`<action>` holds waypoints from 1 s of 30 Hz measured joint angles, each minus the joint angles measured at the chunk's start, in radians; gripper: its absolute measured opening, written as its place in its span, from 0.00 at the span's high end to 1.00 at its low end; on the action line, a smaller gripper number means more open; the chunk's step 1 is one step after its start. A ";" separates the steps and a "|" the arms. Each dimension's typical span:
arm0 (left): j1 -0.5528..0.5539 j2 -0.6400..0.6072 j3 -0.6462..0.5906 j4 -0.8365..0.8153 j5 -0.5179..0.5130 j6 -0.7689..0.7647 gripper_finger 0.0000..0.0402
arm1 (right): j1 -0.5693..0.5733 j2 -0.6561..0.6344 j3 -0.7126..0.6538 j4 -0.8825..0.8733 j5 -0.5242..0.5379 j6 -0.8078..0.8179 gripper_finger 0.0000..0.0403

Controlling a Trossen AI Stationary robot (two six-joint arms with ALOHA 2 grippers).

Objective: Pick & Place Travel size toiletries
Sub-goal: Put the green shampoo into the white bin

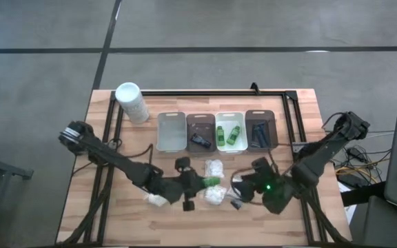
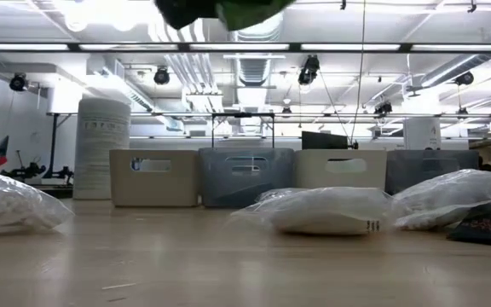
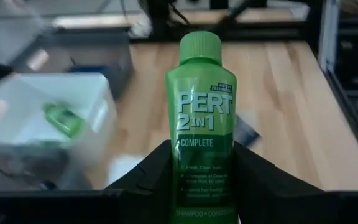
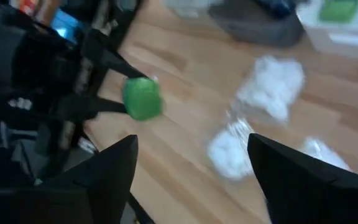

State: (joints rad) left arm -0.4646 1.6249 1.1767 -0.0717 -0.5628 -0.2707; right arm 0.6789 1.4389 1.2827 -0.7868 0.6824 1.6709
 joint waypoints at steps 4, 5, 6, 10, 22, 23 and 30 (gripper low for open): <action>0.070 -0.010 0.000 0.052 -0.001 0.057 0.67 | -0.068 -0.009 -0.002 0.085 -0.002 -0.109 0.26; 0.088 -0.010 0.001 0.062 0.008 0.066 0.67 | -0.086 -0.010 -0.002 0.110 -0.009 -0.136 0.26; 0.104 -0.010 0.001 0.072 0.025 0.078 0.67 | -0.102 -0.011 -0.002 0.129 -0.023 -0.159 0.25; 0.149 -0.012 0.001 0.130 0.088 0.123 0.67 | -0.164 -0.005 -0.002 0.149 -0.051 -0.210 0.21; 0.186 -0.017 0.014 0.175 0.096 0.237 0.67 | -0.291 0.002 -0.005 0.203 -0.139 -0.307 0.22; 0.189 -0.017 0.014 0.176 0.096 0.237 0.67 | -0.296 0.003 -0.006 0.203 -0.139 -0.310 0.23; 0.208 -0.017 0.013 0.174 0.090 0.237 0.67 | -0.307 0.003 -0.008 0.199 -0.171 -0.313 0.38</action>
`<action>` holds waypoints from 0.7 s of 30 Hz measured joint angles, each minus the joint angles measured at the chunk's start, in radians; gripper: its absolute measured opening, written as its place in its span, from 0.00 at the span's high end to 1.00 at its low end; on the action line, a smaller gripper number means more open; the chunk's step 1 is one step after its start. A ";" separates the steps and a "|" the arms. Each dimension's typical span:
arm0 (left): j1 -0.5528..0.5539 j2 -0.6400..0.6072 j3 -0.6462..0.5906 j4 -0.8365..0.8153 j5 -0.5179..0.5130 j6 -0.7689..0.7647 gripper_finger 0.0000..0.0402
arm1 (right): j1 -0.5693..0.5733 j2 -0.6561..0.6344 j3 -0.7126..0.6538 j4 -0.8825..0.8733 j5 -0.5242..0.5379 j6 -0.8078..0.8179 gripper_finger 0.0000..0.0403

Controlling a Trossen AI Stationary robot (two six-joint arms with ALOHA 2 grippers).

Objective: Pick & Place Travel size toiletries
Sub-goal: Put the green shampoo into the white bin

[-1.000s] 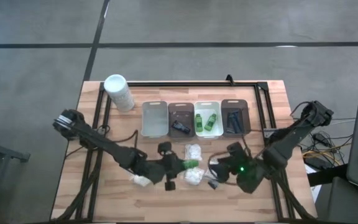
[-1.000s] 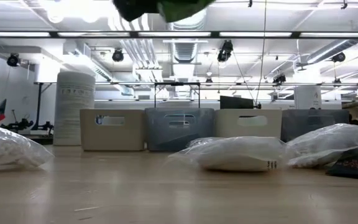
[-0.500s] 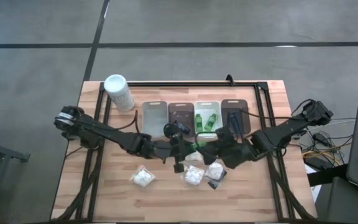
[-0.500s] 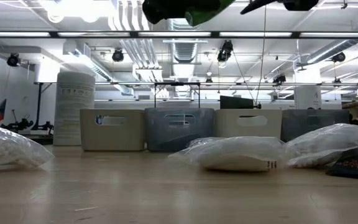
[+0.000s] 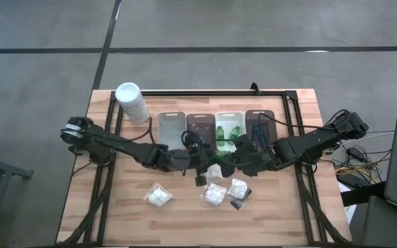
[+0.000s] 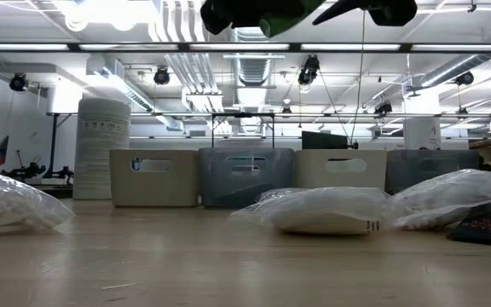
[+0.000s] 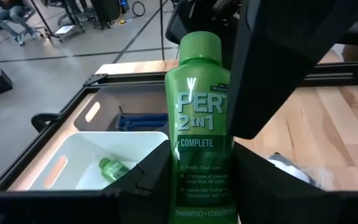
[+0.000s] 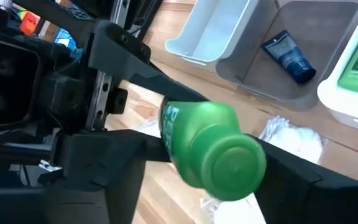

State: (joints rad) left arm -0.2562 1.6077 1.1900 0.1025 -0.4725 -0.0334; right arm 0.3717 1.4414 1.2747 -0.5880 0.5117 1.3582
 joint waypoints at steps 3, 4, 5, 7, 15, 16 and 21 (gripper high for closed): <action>0.002 0.000 0.000 -0.001 0.000 0.003 0.67 | -0.001 0.000 -0.001 0.000 0.002 0.001 0.43; 0.002 0.000 0.000 -0.001 0.000 0.006 0.67 | -0.004 0.000 -0.001 0.000 0.003 0.003 0.45; 0.002 0.000 0.000 -0.001 0.001 0.007 0.67 | -0.004 0.000 -0.001 0.000 0.003 0.007 0.47; 0.002 0.000 -0.001 -0.001 0.003 0.007 0.67 | -0.010 0.000 -0.001 0.000 0.003 0.011 0.50; 0.002 0.000 -0.001 -0.007 0.024 0.007 0.65 | -0.021 0.000 -0.003 -0.001 0.001 0.006 0.65; 0.002 0.000 -0.001 -0.008 0.023 0.003 0.64 | -0.021 -0.001 -0.005 -0.001 0.001 0.005 0.67; 0.003 0.003 -0.001 -0.017 0.026 -0.055 0.48 | -0.028 -0.001 -0.021 -0.011 -0.008 -0.003 0.75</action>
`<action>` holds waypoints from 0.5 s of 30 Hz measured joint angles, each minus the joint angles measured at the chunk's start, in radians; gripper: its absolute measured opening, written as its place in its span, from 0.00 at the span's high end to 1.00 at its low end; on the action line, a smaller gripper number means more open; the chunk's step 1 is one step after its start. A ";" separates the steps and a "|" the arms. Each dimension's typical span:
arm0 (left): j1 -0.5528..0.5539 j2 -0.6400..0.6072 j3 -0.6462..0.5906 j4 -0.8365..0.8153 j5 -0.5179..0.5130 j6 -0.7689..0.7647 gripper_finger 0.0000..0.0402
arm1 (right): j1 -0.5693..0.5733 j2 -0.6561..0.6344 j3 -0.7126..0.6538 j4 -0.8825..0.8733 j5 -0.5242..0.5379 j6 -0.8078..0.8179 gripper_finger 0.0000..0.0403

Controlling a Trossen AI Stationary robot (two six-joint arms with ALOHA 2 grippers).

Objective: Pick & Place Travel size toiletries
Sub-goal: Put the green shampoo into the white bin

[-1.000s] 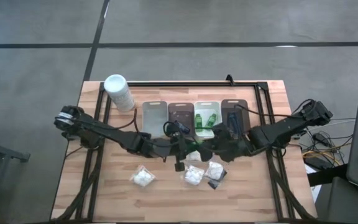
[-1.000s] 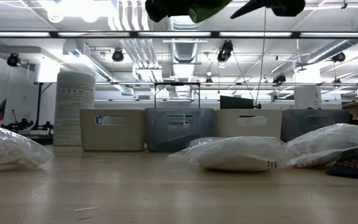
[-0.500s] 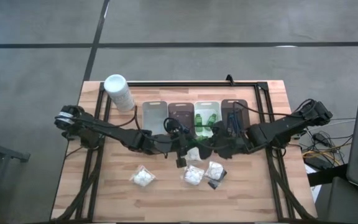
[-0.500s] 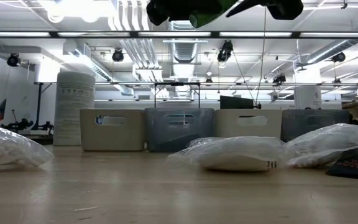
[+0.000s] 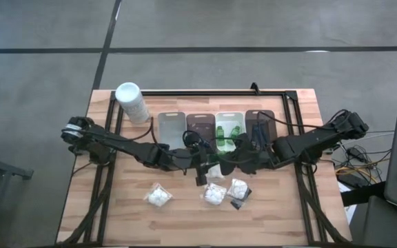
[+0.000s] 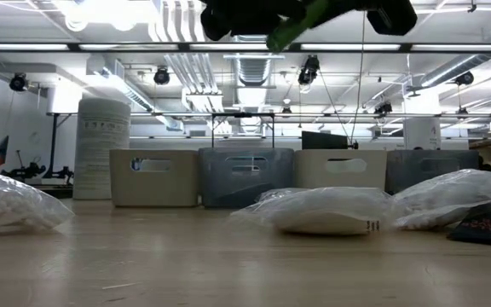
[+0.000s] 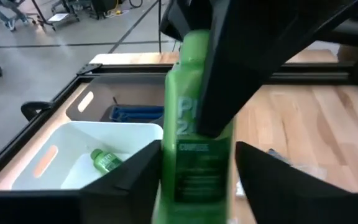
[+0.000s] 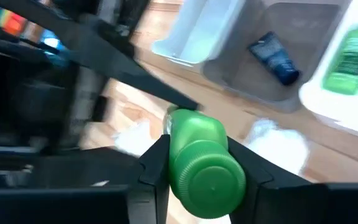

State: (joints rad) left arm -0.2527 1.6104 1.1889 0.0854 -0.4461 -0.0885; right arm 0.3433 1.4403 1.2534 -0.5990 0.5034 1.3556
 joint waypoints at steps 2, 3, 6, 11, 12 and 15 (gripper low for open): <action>-0.001 -0.001 0.000 -0.002 0.000 -0.013 0.41 | -0.004 0.001 -0.003 -0.007 -0.002 -0.009 0.76; -0.002 -0.003 0.000 -0.013 0.000 -0.016 0.37 | -0.006 0.002 -0.004 -0.008 -0.003 -0.010 0.76; -0.002 -0.007 0.002 -0.115 -0.045 -0.043 0.29 | -0.018 0.002 -0.004 -0.056 -0.003 -0.016 0.77; 0.004 -0.031 0.011 -0.361 -0.113 -0.128 0.22 | -0.070 0.001 0.017 -0.241 -0.009 -0.031 0.77; 0.004 -0.040 0.008 -0.387 -0.110 -0.147 0.22 | -0.090 0.001 0.021 -0.290 -0.025 -0.040 0.77; 0.004 -0.071 -0.019 -0.431 -0.088 -0.194 0.22 | -0.178 0.001 0.021 -0.385 -0.131 -0.114 0.77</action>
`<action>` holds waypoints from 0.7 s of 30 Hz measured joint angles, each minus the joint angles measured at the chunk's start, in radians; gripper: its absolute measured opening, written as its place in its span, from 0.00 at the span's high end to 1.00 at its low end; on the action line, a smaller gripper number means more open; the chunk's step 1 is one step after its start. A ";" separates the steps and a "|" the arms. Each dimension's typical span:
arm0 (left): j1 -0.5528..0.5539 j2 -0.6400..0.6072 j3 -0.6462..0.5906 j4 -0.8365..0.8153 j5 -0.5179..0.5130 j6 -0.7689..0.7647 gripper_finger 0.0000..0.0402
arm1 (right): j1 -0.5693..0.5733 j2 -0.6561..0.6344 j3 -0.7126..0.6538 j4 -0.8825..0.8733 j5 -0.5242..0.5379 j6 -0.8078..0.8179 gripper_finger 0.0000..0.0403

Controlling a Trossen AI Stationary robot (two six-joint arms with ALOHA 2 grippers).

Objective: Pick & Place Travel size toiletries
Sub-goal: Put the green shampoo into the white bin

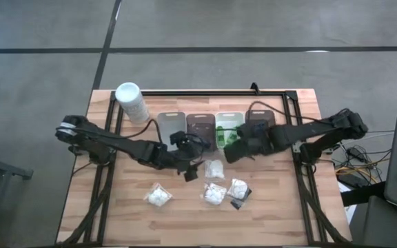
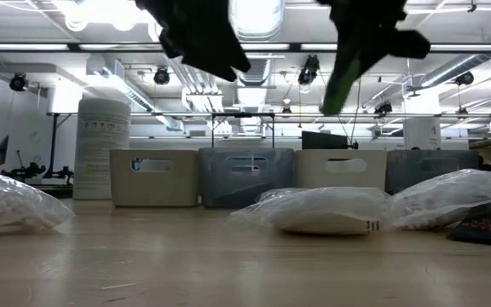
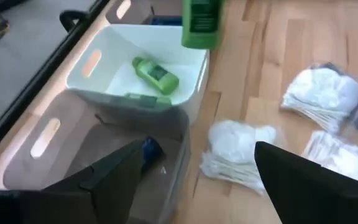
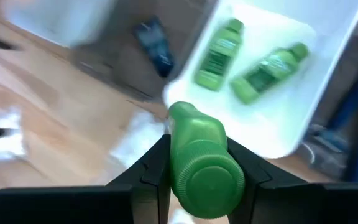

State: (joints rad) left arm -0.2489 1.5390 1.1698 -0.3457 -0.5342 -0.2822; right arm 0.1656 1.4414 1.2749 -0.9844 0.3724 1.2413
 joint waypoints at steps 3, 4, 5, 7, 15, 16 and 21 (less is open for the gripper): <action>0.002 -0.037 -0.030 -0.017 0.001 -0.020 0.23 | -0.110 0.009 -0.003 -0.019 -0.093 -0.130 0.77; 0.005 -0.050 -0.040 -0.023 0.001 -0.026 0.23 | -0.149 0.016 -0.003 -0.018 -0.125 -0.176 0.77; 0.008 -0.062 -0.052 -0.025 0.000 -0.031 0.24 | -0.191 0.024 -0.003 -0.019 -0.159 -0.220 0.76; 0.016 -0.094 -0.081 -0.033 0.004 -0.043 0.24 | -0.280 0.044 -0.003 -0.020 -0.232 -0.300 0.76; 0.048 -0.232 -0.229 -0.063 0.024 -0.096 0.24 | -0.527 0.197 0.007 -0.023 -0.597 -0.566 0.75; 0.051 -0.250 -0.249 -0.062 0.025 -0.103 0.24 | -0.542 0.221 0.015 -0.022 -0.635 -0.585 0.75; 0.070 -0.336 -0.345 -0.061 0.055 -0.135 0.24 | -0.580 0.342 0.090 -0.037 -0.707 -0.662 0.67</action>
State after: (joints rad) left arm -0.1790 1.2030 0.8243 -0.4065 -0.4793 -0.4172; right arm -0.4141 1.7838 1.3651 -1.0210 -0.3345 0.5791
